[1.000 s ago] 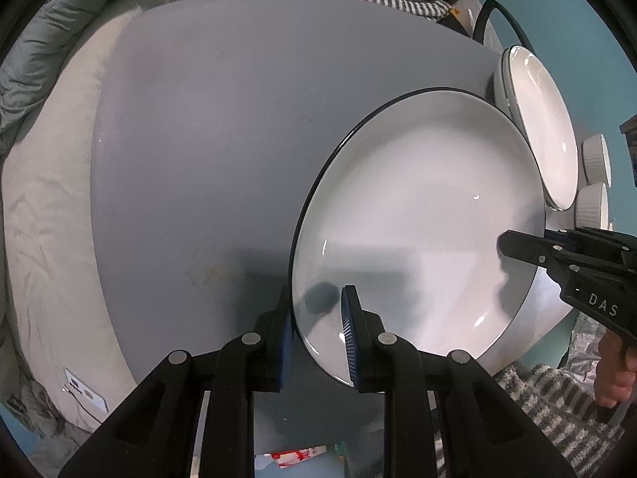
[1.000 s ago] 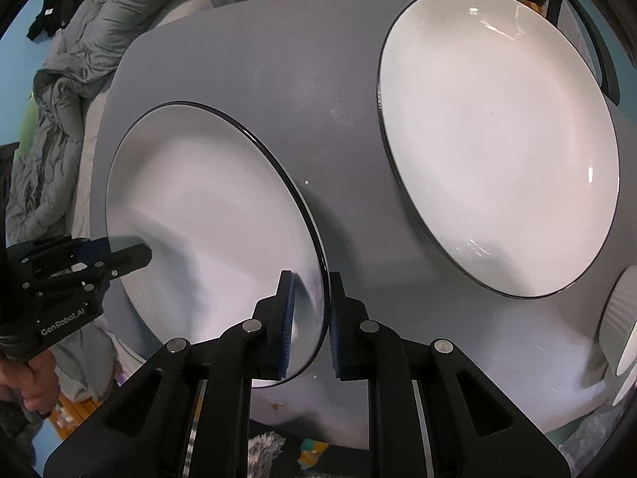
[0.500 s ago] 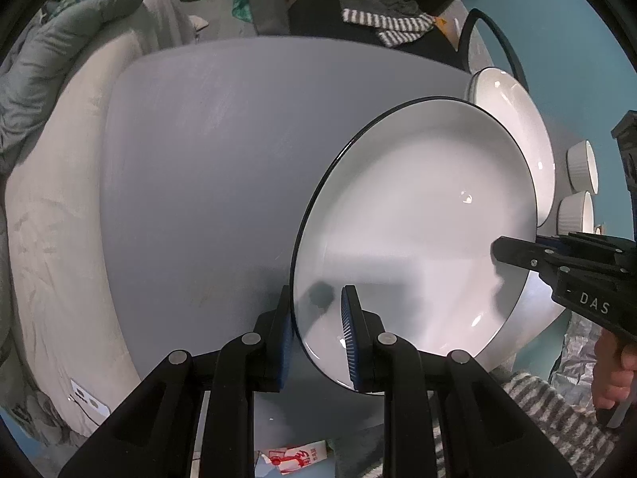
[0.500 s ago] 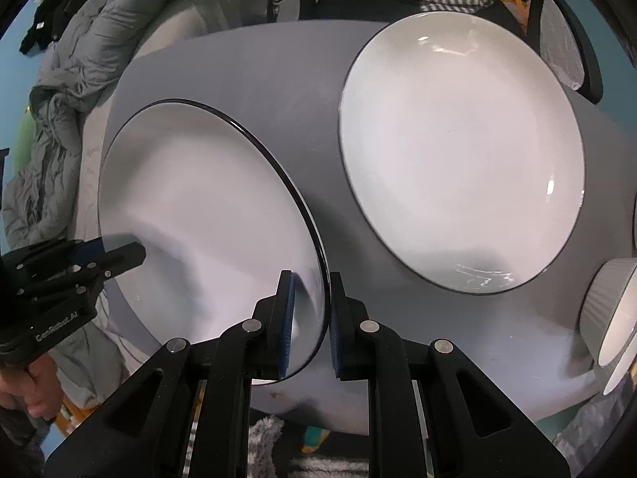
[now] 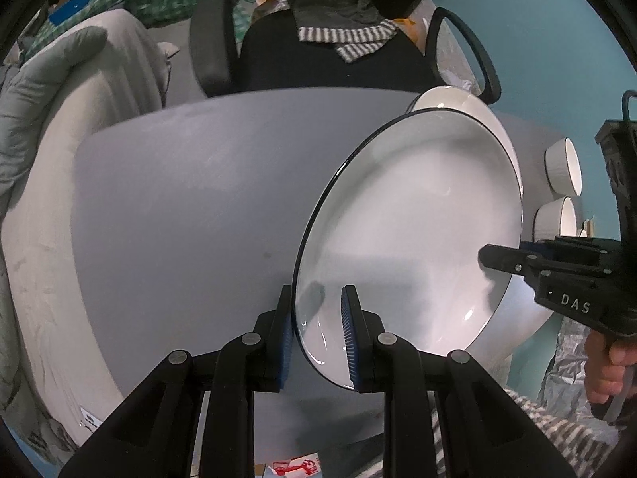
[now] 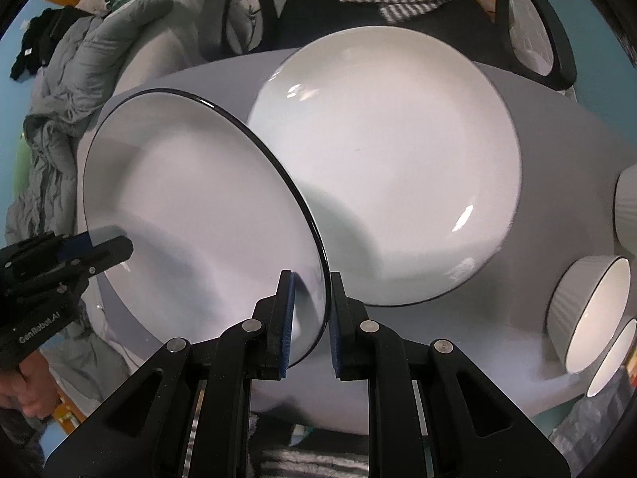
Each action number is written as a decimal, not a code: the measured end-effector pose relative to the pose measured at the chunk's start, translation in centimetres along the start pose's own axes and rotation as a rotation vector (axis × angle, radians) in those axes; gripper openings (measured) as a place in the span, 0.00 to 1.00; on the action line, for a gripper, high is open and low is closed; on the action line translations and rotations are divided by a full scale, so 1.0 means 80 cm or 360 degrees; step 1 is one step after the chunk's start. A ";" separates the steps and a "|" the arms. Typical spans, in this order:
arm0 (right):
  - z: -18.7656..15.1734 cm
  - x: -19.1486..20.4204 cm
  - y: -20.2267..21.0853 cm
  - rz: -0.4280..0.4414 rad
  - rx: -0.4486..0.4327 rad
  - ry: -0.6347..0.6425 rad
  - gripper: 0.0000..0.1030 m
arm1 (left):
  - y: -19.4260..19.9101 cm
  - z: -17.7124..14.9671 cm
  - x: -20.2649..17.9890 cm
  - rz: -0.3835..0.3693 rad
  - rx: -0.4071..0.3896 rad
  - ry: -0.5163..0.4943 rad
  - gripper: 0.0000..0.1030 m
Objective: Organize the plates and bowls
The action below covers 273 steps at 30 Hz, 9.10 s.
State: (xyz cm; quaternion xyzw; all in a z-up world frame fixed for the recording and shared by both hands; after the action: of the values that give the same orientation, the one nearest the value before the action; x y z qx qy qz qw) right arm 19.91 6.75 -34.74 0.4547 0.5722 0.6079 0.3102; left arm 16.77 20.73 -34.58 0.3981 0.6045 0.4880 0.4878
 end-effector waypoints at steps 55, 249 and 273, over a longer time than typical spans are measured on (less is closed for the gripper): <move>0.030 -0.115 0.017 -0.0509 0.0129 0.0228 0.39 | -0.063 0.073 -0.116 0.0093 0.0086 -0.0041 0.26; -0.080 -0.484 0.140 -0.0266 0.0030 -0.0133 0.45 | -0.148 0.046 -0.583 0.0207 0.0164 -0.0432 0.31; -0.175 -0.480 0.167 -0.0206 -0.0081 -0.0344 0.69 | -0.115 -0.042 -0.572 0.0141 0.0116 -0.0612 0.60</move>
State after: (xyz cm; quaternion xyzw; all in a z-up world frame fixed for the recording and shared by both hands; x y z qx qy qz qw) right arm 24.21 -35.56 -28.31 0.4719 0.5479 0.5483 0.4201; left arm 22.91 -25.67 -34.19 0.5275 0.4994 0.4019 0.5575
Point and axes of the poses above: each gripper's, at about its wrist camera, not at the fingertips, and y roughly against the way its jaws point, x to its left, z to its top, the point moved 10 cm from there along -y, roughly the way its jaws point, and after that the axes turned 14 degrees about y, right-handed, at the moved point
